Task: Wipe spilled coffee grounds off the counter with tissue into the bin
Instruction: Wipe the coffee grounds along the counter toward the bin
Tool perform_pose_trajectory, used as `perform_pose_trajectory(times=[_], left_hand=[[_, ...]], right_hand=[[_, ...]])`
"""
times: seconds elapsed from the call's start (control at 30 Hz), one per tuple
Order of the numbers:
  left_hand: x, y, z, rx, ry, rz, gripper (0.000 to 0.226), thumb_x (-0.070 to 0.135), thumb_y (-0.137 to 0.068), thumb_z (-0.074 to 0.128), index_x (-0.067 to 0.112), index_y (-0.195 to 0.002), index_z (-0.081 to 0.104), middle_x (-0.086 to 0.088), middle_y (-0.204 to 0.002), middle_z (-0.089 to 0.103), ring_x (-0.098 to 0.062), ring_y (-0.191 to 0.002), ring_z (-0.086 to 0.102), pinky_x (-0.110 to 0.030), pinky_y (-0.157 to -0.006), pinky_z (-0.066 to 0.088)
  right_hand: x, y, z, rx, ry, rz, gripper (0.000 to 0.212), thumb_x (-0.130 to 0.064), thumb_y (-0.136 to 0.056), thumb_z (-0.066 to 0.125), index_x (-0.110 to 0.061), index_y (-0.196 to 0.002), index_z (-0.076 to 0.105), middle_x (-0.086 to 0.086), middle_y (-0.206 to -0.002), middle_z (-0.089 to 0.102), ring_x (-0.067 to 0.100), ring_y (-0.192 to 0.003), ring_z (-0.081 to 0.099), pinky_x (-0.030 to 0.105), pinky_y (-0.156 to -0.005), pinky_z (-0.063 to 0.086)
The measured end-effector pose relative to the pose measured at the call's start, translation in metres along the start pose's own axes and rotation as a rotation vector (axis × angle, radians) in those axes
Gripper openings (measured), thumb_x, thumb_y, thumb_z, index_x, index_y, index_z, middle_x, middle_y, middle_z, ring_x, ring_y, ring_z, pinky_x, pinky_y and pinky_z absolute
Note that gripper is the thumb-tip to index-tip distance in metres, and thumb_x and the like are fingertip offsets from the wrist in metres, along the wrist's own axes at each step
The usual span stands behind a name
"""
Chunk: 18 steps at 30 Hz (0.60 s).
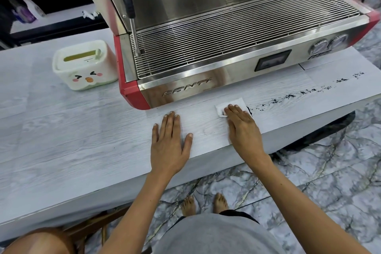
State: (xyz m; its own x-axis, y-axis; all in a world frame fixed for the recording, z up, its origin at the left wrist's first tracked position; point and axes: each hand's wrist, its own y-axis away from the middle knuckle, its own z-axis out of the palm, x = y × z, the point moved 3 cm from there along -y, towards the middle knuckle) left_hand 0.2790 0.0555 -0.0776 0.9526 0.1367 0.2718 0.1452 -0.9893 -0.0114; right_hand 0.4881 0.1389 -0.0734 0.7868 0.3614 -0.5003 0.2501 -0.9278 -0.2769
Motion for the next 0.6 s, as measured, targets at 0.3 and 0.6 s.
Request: perform_pose_trajectory(times=[0.3,0.6], left_hand=[[-0.001,0.000,-0.003,0.027,0.035,0.001,0.067,0.050,-0.100,0.017,0.015,-0.158,0.015,0.000,-0.166,0.008,-0.012,-0.153,0.001,-0.040,-0.124,-0.002],[-0.001,0.000,-0.005,0.026,0.044,0.008,0.069,0.047,-0.097,0.014,0.014,-0.157,0.017,-0.001,-0.166,0.010,-0.013,-0.153,0.003,-0.041,-0.124,-0.001]], right_hand=[[-0.049,0.013,-0.009,0.000,-0.194,-0.127,0.030,-0.002,-0.095,0.049,-0.005,-0.124,0.060,0.010,-0.126,0.063,0.024,-0.118,0.058,0.038,-0.104,0.044],[-0.065,0.037,0.032,-0.063,0.035,-0.238,0.036,-0.023,-0.099,0.046,-0.007,-0.129,0.058,0.009,-0.136,0.056,0.018,-0.134,0.043,0.035,-0.114,0.031]])
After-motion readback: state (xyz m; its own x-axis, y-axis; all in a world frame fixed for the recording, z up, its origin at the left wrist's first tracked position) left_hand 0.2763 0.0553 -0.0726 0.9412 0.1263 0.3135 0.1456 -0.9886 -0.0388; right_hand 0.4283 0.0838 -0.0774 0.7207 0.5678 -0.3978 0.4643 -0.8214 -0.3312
